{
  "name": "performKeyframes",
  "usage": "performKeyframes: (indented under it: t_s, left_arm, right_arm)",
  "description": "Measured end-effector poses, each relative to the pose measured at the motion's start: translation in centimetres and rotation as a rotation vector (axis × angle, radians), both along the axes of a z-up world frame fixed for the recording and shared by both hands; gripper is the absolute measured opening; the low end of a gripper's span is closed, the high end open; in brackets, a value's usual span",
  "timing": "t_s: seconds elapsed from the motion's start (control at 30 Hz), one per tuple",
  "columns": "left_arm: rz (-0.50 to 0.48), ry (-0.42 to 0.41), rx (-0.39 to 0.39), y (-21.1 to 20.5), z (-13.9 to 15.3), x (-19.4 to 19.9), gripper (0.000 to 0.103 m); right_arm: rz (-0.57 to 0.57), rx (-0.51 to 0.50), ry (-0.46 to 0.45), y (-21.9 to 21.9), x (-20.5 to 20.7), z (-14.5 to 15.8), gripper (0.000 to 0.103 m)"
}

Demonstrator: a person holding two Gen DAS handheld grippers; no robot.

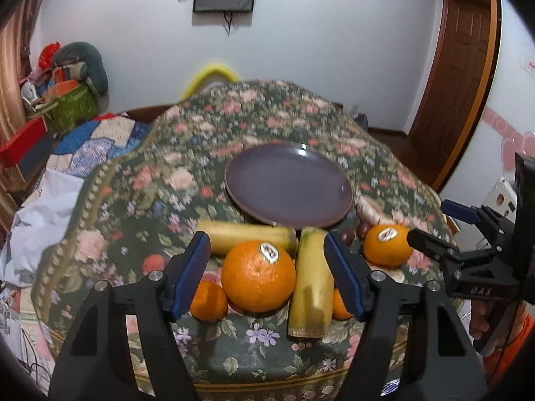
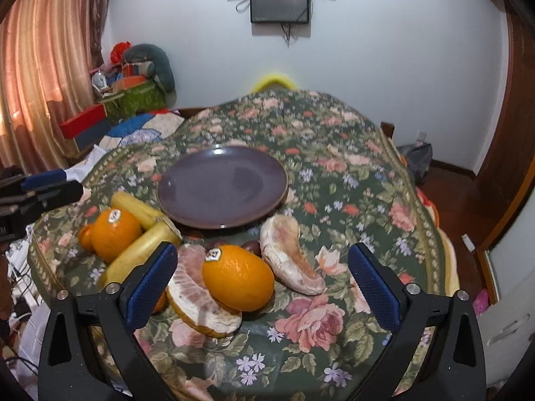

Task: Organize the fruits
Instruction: 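Grasp the large stickered orange with the left tool while the right tool grasps another stickered orange, then carry the orange onto the purple plate with the left tool while the right tool places its orange there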

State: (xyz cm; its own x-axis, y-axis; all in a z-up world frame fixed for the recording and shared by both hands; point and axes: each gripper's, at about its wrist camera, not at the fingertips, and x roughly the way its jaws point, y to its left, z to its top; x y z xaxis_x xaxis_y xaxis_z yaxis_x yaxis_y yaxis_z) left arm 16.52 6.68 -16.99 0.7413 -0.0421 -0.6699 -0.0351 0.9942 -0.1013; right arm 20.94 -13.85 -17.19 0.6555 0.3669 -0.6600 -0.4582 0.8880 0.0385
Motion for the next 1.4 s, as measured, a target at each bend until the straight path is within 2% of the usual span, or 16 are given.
performKeyframes:
  t_s: [0.17, 0.27, 0.43, 0.73, 0.87, 1.13, 1.4]
  left_arm:
    - [-0.004, 0.053, -0.016, 0.4, -2.0, 0.7, 0.070]
    - [-0.011, 0.072, -0.017, 0.5, -2.9, 1.0, 0.069]
    - [-0.019, 0.101, -0.023, 0.6, -4.1, 1.7, 0.063]
    - [-0.020, 0.115, -0.028, 0.8, -5.0, 2.7, 0.066]
    - [-0.020, 0.134, -0.064, 1.2, -5.6, 3.4, 0.067]
    - [-0.016, 0.138, -0.089, 1.6, -5.2, 3.5, 0.066]
    - [0.004, 0.043, -0.105, 2.3, -1.5, 2.5, 0.065]
  right_arm:
    - [0.014, 0.030, 0.085, 0.4, 1.0, -1.7, 0.086]
    - [0.028, 0.040, 0.121, 0.8, 1.1, -2.6, 0.084]
    - [0.041, 0.046, 0.138, 1.2, 1.4, -3.2, 0.080]
    - [0.052, 0.059, 0.176, 1.6, 1.9, -3.9, 0.072]
    - [0.046, 0.043, 0.179, 1.9, 2.0, -4.2, 0.063]
    - [0.047, 0.053, 0.189, 1.6, 2.2, -3.9, 0.060]
    - [0.051, 0.079, 0.140, 1.2, 2.1, -1.9, 0.060]
